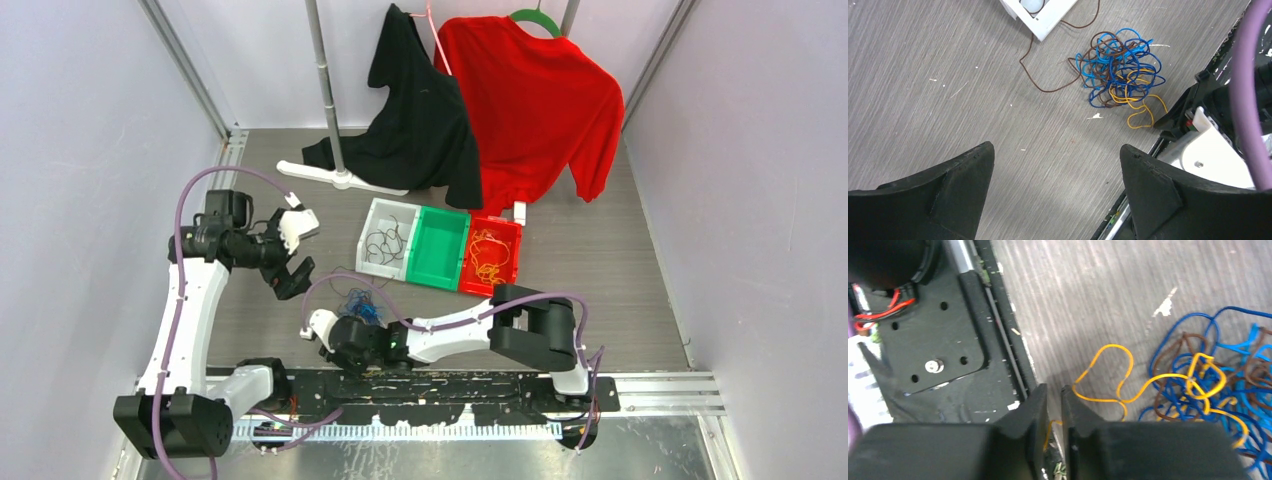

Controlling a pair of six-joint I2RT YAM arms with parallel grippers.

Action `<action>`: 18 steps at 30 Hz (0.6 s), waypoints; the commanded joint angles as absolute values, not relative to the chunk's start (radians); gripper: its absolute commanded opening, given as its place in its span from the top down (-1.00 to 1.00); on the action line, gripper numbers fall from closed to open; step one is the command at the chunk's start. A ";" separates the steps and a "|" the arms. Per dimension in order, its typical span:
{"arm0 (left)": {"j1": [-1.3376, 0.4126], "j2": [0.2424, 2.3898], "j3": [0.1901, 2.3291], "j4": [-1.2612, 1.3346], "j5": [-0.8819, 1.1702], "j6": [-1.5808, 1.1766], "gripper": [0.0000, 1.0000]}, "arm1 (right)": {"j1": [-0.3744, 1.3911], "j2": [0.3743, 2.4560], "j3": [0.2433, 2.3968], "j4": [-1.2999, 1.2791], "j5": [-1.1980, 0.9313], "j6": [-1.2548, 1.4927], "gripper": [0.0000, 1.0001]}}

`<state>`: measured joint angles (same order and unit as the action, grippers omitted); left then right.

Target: Untangle the cables

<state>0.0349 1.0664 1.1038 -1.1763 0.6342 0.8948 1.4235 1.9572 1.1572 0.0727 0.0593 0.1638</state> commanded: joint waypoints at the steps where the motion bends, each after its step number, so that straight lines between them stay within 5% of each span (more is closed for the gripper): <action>1: 0.040 1.029 1.139 -1.196 0.700 0.925 -0.91 | 1.425 1.892 1.164 0.049 0.204 0.163 0.70; 3: 0.040 1.028 1.145 -1.200 0.717 0.929 -0.90 | 1.422 1.855 1.146 0.047 0.242 0.174 0.97; 18: 0.039 0.968 1.138 -1.319 0.852 1.092 -0.90 | 1.217 1.476 0.935 0.201 0.058 0.304 0.98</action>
<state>0.0349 0.9855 1.1107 -1.2522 0.7708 1.0031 1.2366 1.5501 0.9607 0.1207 0.1272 0.2558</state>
